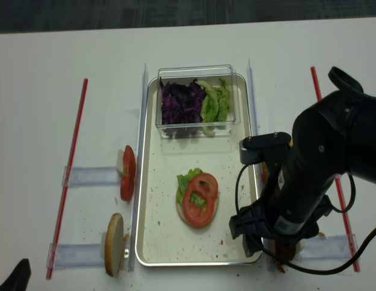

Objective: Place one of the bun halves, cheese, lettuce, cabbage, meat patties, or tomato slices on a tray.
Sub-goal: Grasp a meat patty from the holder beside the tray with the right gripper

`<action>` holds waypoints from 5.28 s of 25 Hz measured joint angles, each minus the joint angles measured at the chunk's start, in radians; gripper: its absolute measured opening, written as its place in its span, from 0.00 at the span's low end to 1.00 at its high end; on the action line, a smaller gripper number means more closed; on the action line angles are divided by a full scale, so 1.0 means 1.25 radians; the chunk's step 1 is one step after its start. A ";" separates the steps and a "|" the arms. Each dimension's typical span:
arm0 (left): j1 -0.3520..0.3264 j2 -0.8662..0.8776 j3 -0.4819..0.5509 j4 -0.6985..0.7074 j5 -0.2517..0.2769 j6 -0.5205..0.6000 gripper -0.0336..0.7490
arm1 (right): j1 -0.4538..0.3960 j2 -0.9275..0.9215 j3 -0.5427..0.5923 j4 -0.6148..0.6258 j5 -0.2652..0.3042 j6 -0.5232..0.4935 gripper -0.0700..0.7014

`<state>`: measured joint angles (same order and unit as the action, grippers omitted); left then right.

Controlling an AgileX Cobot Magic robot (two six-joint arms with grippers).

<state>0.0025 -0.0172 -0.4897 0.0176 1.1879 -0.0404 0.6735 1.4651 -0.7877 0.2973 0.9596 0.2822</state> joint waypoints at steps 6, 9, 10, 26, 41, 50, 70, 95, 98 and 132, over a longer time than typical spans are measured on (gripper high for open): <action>0.000 0.000 0.000 0.000 0.000 0.000 0.82 | 0.000 0.000 0.000 0.000 0.000 0.002 0.78; 0.000 0.000 0.000 0.000 0.000 0.000 0.82 | 0.000 0.000 0.000 0.000 0.000 0.002 0.78; 0.000 0.000 0.000 0.000 0.000 0.000 0.82 | 0.000 0.000 0.000 0.000 0.000 0.002 0.78; 0.000 0.000 0.000 0.000 0.000 0.000 0.82 | 0.000 0.053 -0.002 0.010 0.000 0.009 0.77; 0.000 0.000 0.000 0.000 0.000 0.000 0.82 | 0.000 0.056 -0.002 -0.024 0.000 0.034 0.54; 0.000 0.000 0.000 0.000 0.000 0.000 0.82 | 0.000 0.056 -0.002 -0.063 0.000 0.084 0.45; 0.000 0.000 0.000 0.000 0.000 0.000 0.82 | 0.000 0.056 -0.002 -0.086 0.001 0.094 0.25; 0.000 0.000 0.000 0.000 0.000 0.000 0.82 | 0.000 0.060 -0.050 -0.092 0.075 0.094 0.24; 0.000 0.000 0.000 0.000 0.000 0.000 0.82 | 0.000 0.060 -0.058 -0.092 0.080 0.094 0.24; 0.000 0.000 0.000 0.000 0.000 0.000 0.83 | 0.000 0.008 -0.146 -0.082 0.153 0.094 0.24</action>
<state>0.0025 -0.0172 -0.4897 0.0176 1.1879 -0.0404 0.6735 1.4753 -0.9697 0.1941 1.1505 0.3992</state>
